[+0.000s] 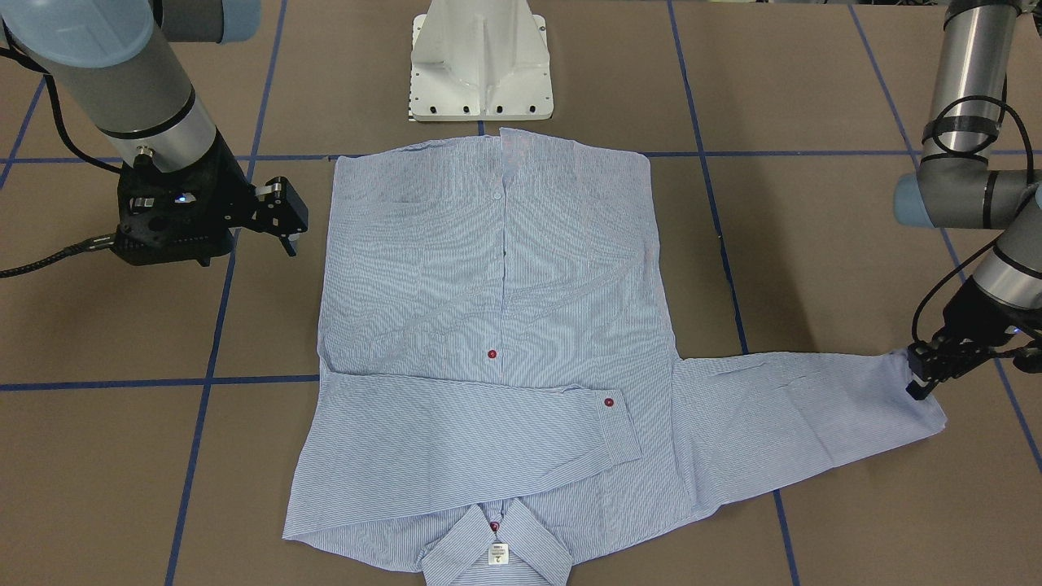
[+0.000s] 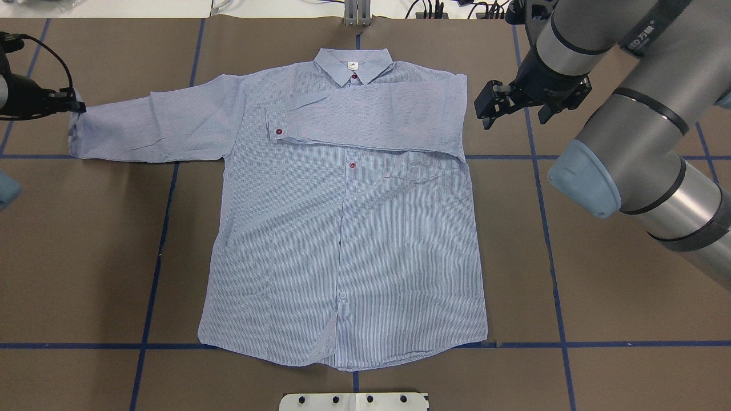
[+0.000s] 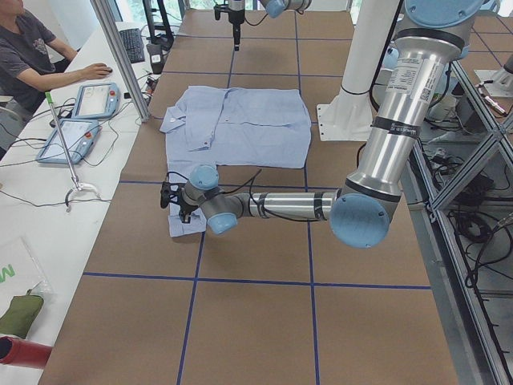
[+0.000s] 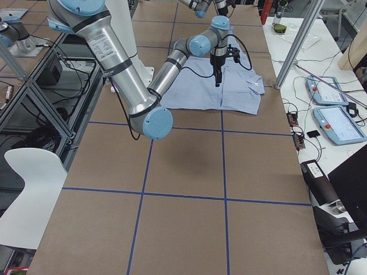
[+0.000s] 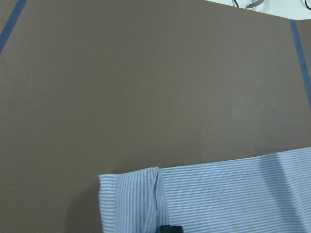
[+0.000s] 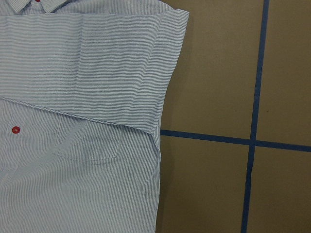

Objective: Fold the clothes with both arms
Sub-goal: 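Grasp the other sleeve with the left gripper and swing it over the chest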

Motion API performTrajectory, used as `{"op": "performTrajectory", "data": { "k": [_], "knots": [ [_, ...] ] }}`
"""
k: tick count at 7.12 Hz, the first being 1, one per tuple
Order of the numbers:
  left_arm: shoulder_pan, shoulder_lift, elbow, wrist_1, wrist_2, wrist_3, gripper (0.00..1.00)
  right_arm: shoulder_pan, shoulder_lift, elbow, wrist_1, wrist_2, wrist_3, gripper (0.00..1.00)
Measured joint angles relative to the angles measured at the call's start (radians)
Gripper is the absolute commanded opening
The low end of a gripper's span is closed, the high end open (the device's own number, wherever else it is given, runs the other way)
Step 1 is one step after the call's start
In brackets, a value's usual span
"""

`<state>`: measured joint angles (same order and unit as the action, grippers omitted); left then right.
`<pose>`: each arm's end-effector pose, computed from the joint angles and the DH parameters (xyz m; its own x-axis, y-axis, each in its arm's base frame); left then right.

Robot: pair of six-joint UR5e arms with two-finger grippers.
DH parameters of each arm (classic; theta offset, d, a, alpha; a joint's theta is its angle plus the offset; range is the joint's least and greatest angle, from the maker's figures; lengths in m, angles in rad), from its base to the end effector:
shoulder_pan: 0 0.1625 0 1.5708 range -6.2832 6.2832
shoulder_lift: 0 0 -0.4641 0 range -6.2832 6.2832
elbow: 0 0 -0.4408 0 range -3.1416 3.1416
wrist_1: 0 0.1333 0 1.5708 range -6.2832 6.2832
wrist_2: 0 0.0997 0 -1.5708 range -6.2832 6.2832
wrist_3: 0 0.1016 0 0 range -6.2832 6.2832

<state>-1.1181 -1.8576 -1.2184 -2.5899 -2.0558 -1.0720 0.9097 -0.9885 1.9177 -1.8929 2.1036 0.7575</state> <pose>0.2298 -0.6690 0.6073 0.5234 -0.1084 -0.8452 0.4315 0.8890 0.1531 -0.3351 -0.5639 0.2120 0.7112 -0.1050 0.6951 0.0215 0.9916 0.1278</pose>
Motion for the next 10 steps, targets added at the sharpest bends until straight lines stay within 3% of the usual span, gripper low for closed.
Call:
{"op": "performTrajectory", "data": {
  "k": [5, 10],
  "knots": [
    [0.049, -0.2, -0.134, 0.222, -0.1, -0.362, 0.0, 0.038, -0.102, 0.058, -0.016, 0.005, -0.006, 1.0],
    [0.177, -0.482, -0.214, 0.45, -0.106, -0.675, 0.0, 0.058, -0.163, 0.099, -0.023, 0.022, -0.009, 1.0]
  ]
}}
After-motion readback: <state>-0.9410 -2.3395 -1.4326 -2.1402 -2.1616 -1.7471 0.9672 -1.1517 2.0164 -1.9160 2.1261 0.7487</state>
